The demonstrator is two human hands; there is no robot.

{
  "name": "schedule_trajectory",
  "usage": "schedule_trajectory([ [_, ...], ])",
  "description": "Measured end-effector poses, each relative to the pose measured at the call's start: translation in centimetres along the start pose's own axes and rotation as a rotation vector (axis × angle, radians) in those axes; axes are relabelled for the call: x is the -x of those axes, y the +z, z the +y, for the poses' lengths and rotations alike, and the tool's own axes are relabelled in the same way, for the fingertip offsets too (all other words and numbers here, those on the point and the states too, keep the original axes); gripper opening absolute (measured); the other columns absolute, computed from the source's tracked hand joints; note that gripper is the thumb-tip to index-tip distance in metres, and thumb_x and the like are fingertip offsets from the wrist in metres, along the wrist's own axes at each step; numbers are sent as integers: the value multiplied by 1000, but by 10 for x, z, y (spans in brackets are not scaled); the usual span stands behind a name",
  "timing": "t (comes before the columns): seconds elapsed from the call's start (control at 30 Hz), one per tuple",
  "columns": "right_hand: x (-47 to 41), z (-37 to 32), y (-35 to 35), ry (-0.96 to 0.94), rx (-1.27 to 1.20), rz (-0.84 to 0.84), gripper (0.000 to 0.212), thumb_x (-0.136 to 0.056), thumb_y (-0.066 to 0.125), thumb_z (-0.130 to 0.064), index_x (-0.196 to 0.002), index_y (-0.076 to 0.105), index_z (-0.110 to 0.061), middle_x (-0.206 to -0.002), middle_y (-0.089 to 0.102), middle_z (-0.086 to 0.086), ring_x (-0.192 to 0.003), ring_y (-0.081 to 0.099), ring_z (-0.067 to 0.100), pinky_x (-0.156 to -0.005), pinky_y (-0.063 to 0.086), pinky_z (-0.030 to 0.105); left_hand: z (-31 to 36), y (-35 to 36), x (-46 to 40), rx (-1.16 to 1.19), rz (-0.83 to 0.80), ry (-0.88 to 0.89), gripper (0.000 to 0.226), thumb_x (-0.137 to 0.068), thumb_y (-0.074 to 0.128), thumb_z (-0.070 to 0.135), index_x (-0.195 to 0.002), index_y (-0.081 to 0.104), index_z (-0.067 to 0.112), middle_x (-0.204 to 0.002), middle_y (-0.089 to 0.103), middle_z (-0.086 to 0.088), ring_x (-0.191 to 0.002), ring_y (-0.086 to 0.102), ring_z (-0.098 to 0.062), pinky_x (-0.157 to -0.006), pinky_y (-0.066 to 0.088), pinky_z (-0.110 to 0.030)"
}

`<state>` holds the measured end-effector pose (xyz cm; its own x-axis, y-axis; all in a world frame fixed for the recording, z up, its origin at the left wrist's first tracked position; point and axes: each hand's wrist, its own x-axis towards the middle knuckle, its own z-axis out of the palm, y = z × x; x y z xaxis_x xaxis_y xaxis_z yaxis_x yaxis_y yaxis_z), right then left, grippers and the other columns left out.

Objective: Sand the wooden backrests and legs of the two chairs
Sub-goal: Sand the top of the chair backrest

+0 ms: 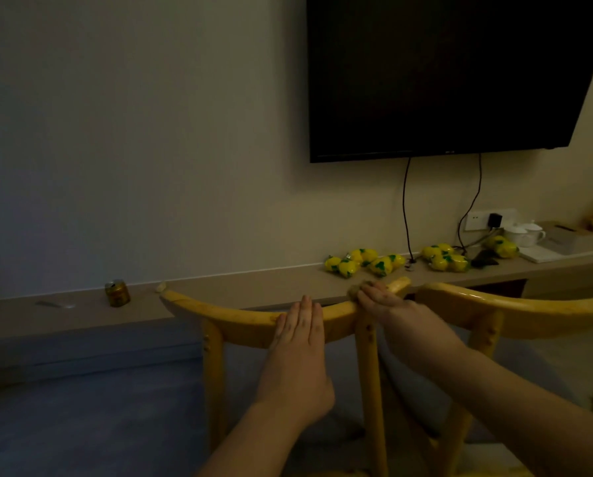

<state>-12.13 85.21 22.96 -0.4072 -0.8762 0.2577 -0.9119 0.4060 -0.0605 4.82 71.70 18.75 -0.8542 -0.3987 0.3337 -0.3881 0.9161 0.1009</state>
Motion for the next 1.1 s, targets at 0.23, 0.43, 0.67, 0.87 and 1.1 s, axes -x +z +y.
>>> schedule_trajectory([
  [0.23, -10, 2, -8, 142, -2, 77, 76, -87, 48, 3, -157, 32, -21, -163, 33, 2, -153, 25, 23, -113, 41, 41, 1, 0, -1, 12, -8, -16, 103, -89, 52, 32, -159, -22, 12, -166, -32, -7, -153, -27, -22, -122, -17, -40],
  [0.43, 0, -12, 3, -47, -21, -6, 87, -89, 46, 5, -163, 14, -29, -171, 9, -9, -157, 4, 12, -120, 27, 30, 1, 0, 0, 5, -1, -9, 102, -91, 51, 33, -158, -22, 12, -165, -33, -7, -153, -27, -21, -122, -18, -38],
  [0.67, -11, 11, -16, 192, 4, 77, 80, -86, 49, 5, -158, 30, -22, -166, 29, 1, -155, 21, 22, -119, 32, 38, 3, 0, -1, 17, 0, -17, 101, -92, 52, 31, -159, -22, 12, -166, -31, -7, -153, -26, -23, -123, -16, -40],
  [0.87, 0, -9, 3, -24, -40, -10, 87, -89, 44, 7, -162, 15, -29, -171, 8, -10, -157, 2, 12, -120, 29, 35, 0, 3, 1, -6, -1, -9, 103, -89, 51, 32, -158, -23, 12, -165, -34, -7, -153, -28, -22, -125, -15, -41],
  [1.1, -8, 20, -8, 212, -12, 93, 85, -86, 45, 10, -161, 23, -22, -170, 17, -1, -157, 11, 19, -121, 27, 37, 2, 2, -3, 7, 11, -10, 103, -90, 52, 32, -158, -23, 12, -164, -34, -6, -152, -29, -22, -119, -21, -38],
])
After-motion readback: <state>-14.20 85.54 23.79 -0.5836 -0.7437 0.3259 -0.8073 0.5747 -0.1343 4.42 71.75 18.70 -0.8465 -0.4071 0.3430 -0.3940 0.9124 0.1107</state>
